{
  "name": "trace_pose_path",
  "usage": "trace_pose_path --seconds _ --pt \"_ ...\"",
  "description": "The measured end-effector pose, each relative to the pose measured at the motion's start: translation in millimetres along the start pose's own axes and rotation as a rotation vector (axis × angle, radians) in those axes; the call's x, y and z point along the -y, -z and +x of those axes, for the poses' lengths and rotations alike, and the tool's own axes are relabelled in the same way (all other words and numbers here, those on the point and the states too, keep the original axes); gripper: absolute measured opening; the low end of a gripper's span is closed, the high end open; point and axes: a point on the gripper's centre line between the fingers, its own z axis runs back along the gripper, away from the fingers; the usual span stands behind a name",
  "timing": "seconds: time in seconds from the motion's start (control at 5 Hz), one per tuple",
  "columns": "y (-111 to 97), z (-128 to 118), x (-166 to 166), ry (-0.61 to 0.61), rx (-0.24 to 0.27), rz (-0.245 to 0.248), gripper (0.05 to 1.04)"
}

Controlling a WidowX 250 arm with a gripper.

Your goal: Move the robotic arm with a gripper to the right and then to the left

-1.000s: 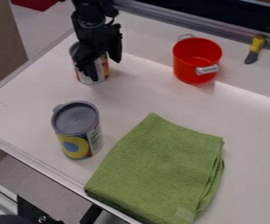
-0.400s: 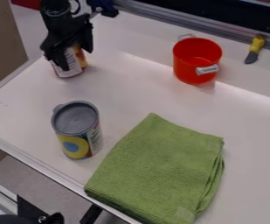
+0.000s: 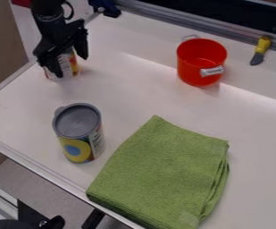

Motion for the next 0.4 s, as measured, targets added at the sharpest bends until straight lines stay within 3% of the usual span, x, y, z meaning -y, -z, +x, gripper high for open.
trace_pose_path --seconds 0.2,0.4 --pt "-3 -9 3 0.034 -0.005 -0.011 0.999" --pt "-16 -22 14 0.050 -0.001 -0.056 0.999"
